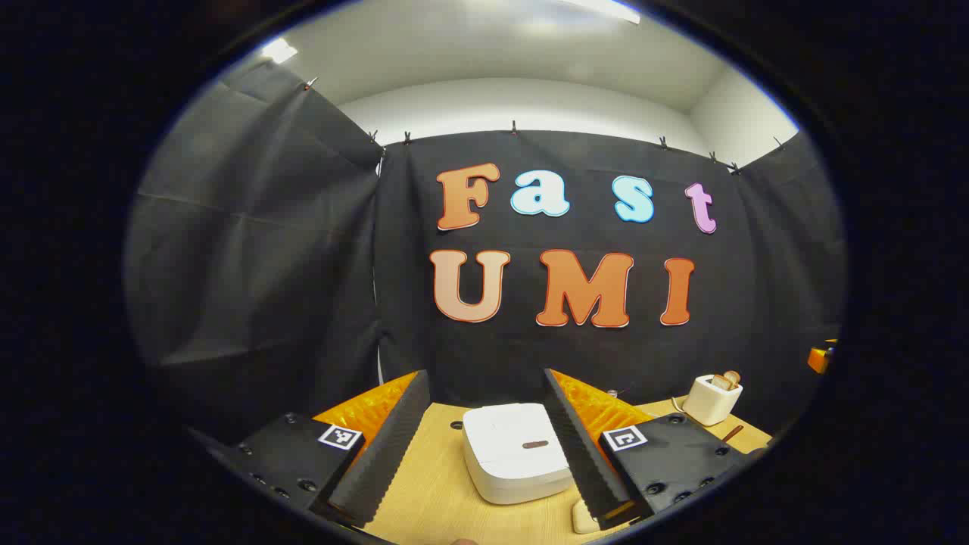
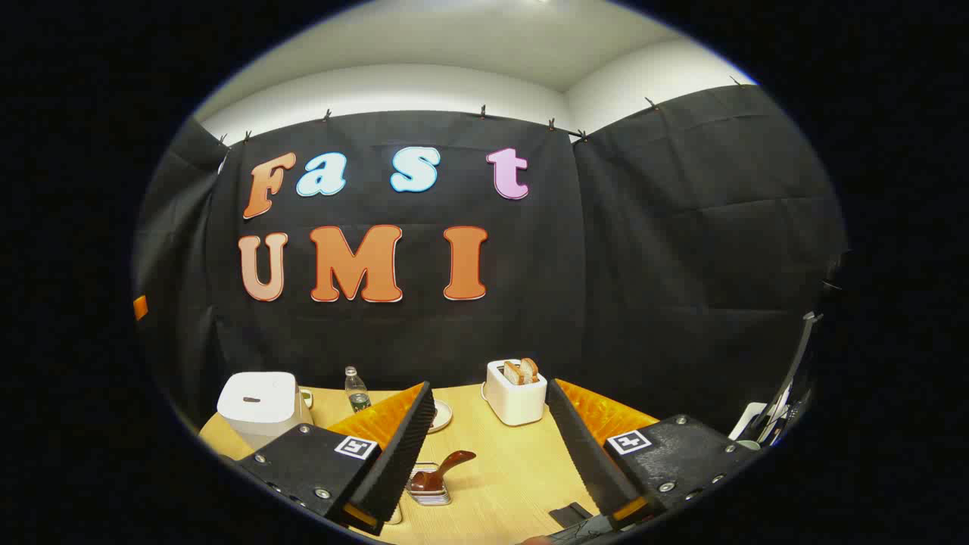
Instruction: Close the left gripper, press the button to open the rice cooker; take a wooden spoon from the chopstick holder with the right hand, scoop a spoonful of rice and pour it into the rice cooker, then put the wooden spoon back into the chopstick holder.
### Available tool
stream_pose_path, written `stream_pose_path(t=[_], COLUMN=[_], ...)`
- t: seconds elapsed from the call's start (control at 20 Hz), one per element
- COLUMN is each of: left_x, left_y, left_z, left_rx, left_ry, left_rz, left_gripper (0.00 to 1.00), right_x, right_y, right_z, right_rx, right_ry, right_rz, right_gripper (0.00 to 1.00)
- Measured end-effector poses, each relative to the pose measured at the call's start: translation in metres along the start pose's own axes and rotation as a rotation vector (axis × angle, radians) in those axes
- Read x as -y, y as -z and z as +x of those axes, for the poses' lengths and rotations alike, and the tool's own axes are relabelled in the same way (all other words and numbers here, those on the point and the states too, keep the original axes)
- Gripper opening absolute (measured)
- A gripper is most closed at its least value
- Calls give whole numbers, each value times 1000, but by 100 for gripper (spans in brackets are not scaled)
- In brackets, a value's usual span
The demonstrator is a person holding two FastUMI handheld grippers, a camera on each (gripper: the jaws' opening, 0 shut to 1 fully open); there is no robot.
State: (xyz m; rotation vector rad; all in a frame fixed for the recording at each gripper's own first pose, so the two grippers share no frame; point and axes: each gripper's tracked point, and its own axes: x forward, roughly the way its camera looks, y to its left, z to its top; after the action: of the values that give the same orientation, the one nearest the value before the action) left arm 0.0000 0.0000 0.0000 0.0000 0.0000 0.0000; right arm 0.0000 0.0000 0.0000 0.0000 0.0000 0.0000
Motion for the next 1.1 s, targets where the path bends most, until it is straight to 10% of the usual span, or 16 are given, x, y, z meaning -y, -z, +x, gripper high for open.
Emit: stream_pose_path(t=[1.1], left_x=[0], left_y=[-11], left_z=[4], left_rx=[17], left_ry=[-6], left_rz=[14], left_gripper=[99], right_x=[-9], right_y=[-5], right_z=[8], right_rx=[20], right_ry=[-8], right_rz=[-29], right_gripper=[95])
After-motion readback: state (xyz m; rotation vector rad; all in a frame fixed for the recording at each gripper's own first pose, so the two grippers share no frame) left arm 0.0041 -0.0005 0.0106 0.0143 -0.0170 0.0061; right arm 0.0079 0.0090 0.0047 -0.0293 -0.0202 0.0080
